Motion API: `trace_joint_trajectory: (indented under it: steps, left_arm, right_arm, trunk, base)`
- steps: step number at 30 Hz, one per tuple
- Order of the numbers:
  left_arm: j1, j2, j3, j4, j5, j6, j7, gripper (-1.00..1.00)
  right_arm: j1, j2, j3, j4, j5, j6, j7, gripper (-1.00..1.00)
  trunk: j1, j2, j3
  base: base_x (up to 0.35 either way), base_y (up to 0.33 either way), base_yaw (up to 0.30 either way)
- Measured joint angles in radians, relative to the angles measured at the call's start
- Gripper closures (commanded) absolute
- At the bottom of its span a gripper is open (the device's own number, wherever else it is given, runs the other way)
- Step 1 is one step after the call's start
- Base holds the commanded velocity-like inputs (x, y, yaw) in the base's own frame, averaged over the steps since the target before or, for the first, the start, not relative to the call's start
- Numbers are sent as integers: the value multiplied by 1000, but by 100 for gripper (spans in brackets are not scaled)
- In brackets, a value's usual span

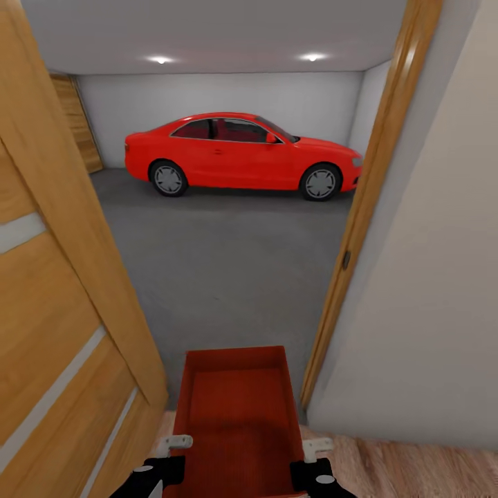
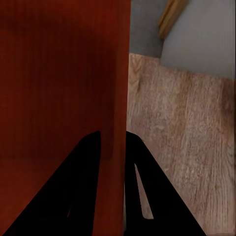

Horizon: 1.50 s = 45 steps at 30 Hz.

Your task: Move the two storage containers from the living room to the garage. In the garage, place one container on the floor and stack the other container on top of it (either order is fine).

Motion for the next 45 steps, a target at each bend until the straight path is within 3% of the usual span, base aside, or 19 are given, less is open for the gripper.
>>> trace_joint_trajectory:
  steps: [7,18,33,45]
  left_arm:
    - [0,0,1,0,-1,-1,-1,100]
    - [0,0,1,0,-2,0,-1,100]
    - [0,0,1,0,-1,-1,-1,100]
    - [0,-1,-2,0,3,-2,2,100]
  right_arm:
    - [0,0,0,-1,0,0,0,100]
    - [1,1,0,1,-1,0,1,100]
    - [0,0,0,0,-1,0,0,100]
    - [0,-2,1,-2,0,0,1,100]
  trunk:
    - [0,0,0]
    - [0,0,0]
    - [0,0,0]
    - [0,0,0]
  base:
    - [1,26,-136]
    - [83,284,-3]
    - [33,125,0]
    - [5,21,0]
